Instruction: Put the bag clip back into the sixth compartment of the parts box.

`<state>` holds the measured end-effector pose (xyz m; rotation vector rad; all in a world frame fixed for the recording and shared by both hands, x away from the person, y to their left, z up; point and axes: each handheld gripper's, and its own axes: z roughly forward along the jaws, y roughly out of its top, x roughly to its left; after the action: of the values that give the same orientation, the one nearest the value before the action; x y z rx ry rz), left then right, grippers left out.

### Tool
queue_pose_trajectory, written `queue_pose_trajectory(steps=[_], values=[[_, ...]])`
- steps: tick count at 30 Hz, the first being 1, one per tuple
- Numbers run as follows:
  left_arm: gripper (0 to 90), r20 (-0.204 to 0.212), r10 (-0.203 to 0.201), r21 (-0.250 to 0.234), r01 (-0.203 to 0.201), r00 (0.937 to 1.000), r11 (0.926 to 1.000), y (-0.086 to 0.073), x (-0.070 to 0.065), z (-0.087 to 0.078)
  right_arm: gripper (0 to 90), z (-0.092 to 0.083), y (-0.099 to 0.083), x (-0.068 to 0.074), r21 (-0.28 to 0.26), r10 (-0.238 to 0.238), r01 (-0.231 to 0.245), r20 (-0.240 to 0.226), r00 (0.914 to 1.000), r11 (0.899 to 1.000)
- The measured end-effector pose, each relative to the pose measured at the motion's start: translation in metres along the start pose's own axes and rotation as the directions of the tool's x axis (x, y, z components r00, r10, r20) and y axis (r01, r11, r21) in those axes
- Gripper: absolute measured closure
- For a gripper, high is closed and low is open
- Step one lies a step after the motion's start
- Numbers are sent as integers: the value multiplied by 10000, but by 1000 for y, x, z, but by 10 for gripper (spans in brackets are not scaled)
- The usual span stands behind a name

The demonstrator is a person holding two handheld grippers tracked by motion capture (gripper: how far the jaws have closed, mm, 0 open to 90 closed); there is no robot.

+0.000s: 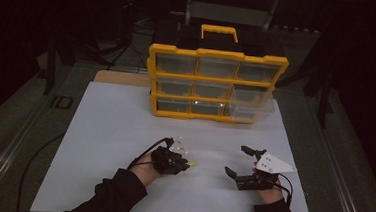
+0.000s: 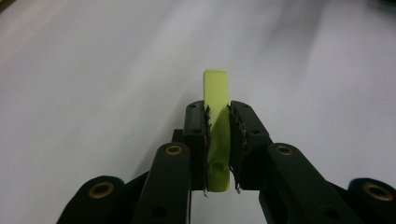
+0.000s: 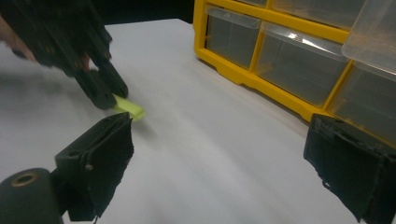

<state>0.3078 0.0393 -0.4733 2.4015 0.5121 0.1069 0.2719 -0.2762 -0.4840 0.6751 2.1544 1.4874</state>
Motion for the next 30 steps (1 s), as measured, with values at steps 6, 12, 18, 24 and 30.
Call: queue_pose_trajectory(steps=[6,12,18,24,30], values=[[789,296,477,226,-483,9984,9986,11,5,-17,81,1,0,1,-8,-63,63,-38,10000,10000],[788,398,902,175,-909,9951,9957,22,7,-31,81,1,0,2,-33,-69,69,-107,9999,10000],[788,522,1223,126,-1231,9911,9923,35,13,-45,81,1,0,2,-33,-176,176,-101,9998,9998],[789,480,1391,-35,-1391,9891,9903,49,18,-56,81,2,0,3,10,-254,254,-80,9996,9997],[788,443,1786,-111,-1783,9829,9839,68,20,-67,81,2,-1,3,5,-233,233,-95,9997,9997]])
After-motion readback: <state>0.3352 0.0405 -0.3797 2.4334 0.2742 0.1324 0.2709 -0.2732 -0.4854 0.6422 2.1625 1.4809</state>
